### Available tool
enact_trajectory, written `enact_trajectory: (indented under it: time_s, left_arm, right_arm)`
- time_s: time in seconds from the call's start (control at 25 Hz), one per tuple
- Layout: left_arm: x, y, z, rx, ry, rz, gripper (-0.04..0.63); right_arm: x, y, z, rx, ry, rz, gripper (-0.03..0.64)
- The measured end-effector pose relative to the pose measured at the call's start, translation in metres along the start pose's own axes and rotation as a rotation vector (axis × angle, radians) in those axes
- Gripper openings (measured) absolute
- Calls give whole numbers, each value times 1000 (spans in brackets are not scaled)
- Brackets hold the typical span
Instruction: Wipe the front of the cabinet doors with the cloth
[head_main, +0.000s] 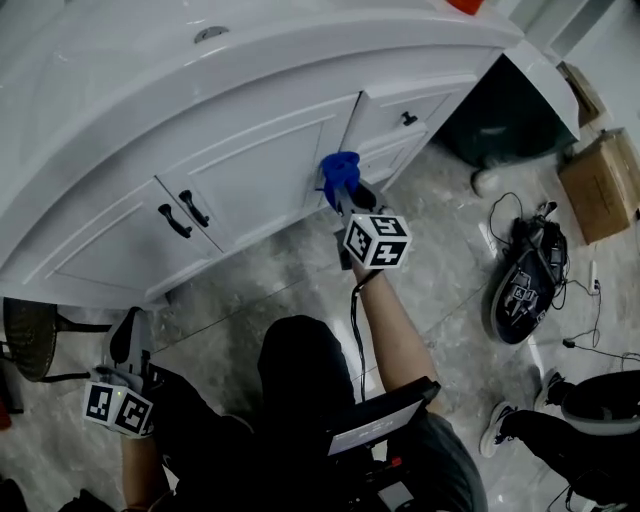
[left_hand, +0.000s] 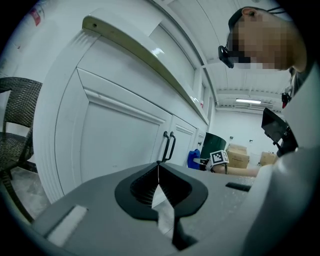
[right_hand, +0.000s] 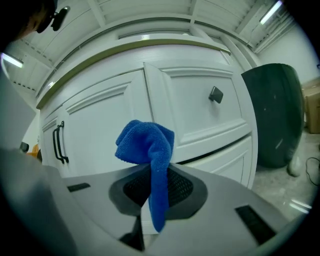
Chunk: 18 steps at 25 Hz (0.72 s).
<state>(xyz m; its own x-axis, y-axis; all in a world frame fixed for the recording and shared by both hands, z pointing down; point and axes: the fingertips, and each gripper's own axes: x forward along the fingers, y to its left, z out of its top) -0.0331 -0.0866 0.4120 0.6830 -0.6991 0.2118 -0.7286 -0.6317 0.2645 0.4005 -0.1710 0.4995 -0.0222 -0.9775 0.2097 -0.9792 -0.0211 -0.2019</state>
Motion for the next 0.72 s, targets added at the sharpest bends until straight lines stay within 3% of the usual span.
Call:
enact_trajectory:
  time_s: [0.24, 0.36, 0.52, 0.72]
  left_arm:
    - [8, 1, -3, -7, 7, -1, 3]
    - [12, 5, -1, -16, -4, -5, 3]
    - [6, 9, -2, -37, -13, -5, 3]
    - [-9, 19, -5, -22, -1, 20, 3]
  right_arm:
    - [-21, 36, 9, 13, -27, 99, 51]
    - [-33, 100, 3, 29, -26, 250, 52]
    - [-37, 190, -25, 11, 47, 484, 51]
    - [-32, 260, -52, -69, 98, 698, 51]
